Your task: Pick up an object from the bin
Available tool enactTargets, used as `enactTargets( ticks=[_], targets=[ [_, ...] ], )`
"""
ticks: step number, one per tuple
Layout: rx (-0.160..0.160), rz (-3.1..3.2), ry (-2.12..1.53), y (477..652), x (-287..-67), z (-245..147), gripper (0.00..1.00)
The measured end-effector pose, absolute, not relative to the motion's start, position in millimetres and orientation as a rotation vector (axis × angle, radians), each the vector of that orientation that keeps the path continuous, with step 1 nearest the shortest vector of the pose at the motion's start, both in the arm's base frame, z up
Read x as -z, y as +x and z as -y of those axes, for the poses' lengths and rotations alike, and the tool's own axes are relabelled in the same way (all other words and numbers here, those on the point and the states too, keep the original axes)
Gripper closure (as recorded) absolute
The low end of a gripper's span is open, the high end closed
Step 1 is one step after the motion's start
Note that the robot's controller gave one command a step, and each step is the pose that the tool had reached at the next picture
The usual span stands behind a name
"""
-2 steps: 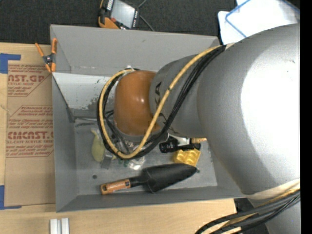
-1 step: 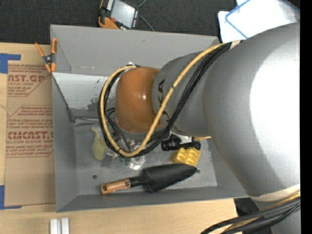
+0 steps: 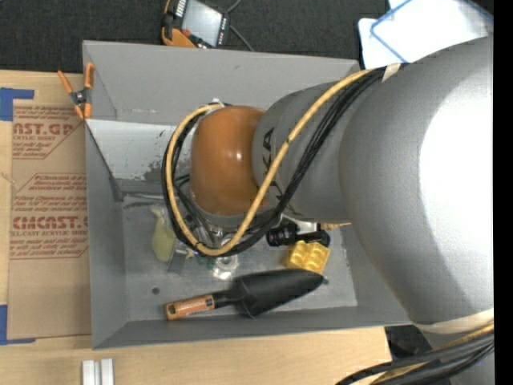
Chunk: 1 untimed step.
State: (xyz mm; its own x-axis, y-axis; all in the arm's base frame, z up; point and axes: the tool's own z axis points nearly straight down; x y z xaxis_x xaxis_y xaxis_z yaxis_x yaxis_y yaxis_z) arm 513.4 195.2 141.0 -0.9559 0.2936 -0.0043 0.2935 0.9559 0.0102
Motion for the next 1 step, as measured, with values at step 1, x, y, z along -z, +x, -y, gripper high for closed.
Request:
enactTargets(
  ticks=[1],
  targets=[
    [-0.016,-3.101,0.465,513.3,-149.4,-195.5,1.00]
  ],
)
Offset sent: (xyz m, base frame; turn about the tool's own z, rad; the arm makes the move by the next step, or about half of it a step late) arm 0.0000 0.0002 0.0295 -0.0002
